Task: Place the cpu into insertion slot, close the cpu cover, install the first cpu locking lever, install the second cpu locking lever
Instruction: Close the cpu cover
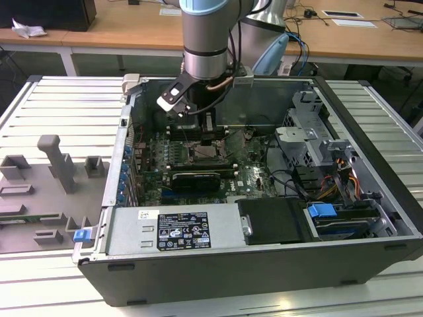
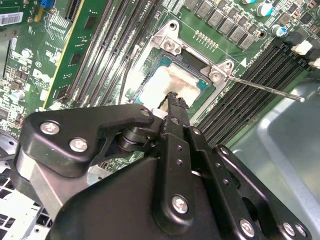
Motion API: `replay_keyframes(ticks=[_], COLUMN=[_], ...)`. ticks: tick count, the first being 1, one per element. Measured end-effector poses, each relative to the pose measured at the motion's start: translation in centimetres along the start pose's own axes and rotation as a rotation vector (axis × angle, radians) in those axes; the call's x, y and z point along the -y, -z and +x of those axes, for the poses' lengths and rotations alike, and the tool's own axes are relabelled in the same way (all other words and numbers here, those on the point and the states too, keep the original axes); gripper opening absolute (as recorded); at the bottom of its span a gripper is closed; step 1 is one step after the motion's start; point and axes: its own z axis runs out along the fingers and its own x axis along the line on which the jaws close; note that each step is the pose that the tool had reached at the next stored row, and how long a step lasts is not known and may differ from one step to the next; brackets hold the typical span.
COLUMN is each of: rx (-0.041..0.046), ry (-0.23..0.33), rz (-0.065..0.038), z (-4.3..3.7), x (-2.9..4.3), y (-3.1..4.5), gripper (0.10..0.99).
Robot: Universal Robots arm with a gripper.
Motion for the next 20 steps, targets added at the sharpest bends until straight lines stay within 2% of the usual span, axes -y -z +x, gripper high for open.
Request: replay_keyframes(ticks=[7,15,18,20], rx=[0.0000,0.0000,-0.0002,0.0002], ry=[0.000,0.000,0.000,-0.001], rz=[0.000,0.000,0.000,0.000], z=[-0.01,-0.04,-0.05,-0.07], x=[-0.02,-0.11,-0.12,-0.50], y=[0.36,1.78,1.80,1.78], gripper=[0.106,0.106,0.106,0.106])
